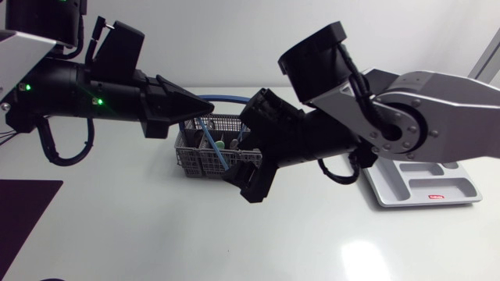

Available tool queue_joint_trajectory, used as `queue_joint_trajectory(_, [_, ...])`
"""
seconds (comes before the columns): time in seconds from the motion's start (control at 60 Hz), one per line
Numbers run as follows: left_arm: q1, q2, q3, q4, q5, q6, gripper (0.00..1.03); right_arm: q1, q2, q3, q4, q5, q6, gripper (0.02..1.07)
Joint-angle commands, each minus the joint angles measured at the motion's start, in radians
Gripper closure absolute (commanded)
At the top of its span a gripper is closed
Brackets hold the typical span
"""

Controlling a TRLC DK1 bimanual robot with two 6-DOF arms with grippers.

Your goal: Unload the cutlery basket into the drawer organizer.

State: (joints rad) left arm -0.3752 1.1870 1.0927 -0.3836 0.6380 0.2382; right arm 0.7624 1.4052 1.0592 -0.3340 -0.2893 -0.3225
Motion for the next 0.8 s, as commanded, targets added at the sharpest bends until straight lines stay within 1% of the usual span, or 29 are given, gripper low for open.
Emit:
queue_joint_trajectory(0.0, [0.024, 0.016, -0.028, -0.003, 0.032, -0.027, 1.00, 0.020, 0.032, 0.031, 0.016, -0.007, 0.007, 0.20])
queue_joint_trajectory(0.117, [0.055, 0.017, -0.031, -0.006, 0.075, -0.040, 1.00, 0.032, 0.057, 0.050, 0.033, -0.002, 0.008, 0.24])
queue_joint_trajectory(0.167, [0.061, 0.017, -0.033, -0.009, 0.084, -0.040, 1.00, 0.037, 0.063, 0.051, 0.046, 0.001, 0.007, 0.32])
queue_joint_trajectory(0.283, [0.078, 0.017, -0.036, -0.018, 0.115, -0.045, 1.00, 0.046, 0.072, 0.055, 0.069, 0.006, 0.003, 0.46])
queue_joint_trajectory(0.417, [0.087, 0.022, -0.030, -0.031, 0.137, -0.048, 1.00, 0.046, 0.078, 0.056, 0.087, 0.013, 0.002, 0.58])
queue_joint_trajectory(0.433, [0.087, 0.022, -0.028, -0.035, 0.141, -0.053, 1.00, 0.046, 0.081, 0.056, 0.092, 0.015, -0.001, 0.62])
queue_joint_trajectory(0.483, [0.087, 0.022, -0.027, -0.038, 0.143, -0.053, 1.00, 0.044, 0.084, 0.058, 0.098, 0.018, -0.001, 0.66])
queue_joint_trajectory(0.5, [0.088, 0.023, -0.024, -0.043, 0.152, -0.060, 1.00, 0.046, 0.089, 0.059, 0.101, 0.029, -0.009, 0.70])
queue_joint_trajectory(0.55, [0.088, 0.023, -0.022, -0.044, 0.158, -0.062, 1.00, 0.048, 0.092, 0.061, 0.110, 0.033, -0.009, 0.72])
queue_joint_trajectory(0.6, [0.088, 0.023, -0.022, -0.046, 0.158, -0.062, 1.00, 0.051, 0.097, 0.061, 0.113, 0.033, -0.009, 0.78])
queue_joint_trajectory(0.667, [0.088, 0.023, -0.020, -0.051, 0.158, -0.063, 1.00, 0.057, 0.098, 0.059, 0.113, 0.033, -0.009, 0.81])
queue_joint_trajectory(0.733, [0.088, 0.023, -0.019, -0.055, 0.160, -0.063, 1.00, 0.063, 0.101, 0.055, 0.118, 0.038, -0.010, 0.87])
queue_joint_trajectory(0.75, [0.088, 0.023, -0.019, -0.057, 0.158, -0.065, 1.00, 0.063, 0.101, 0.051, 0.124, 0.041, -0.009, 0.91])
queue_joint_trajectory(0.783, [0.090, 0.023, -0.019, -0.055, 0.158, -0.065, 1.00, 0.063, 0.101, 0.048, 0.124, 0.039, -0.010, 0.95])
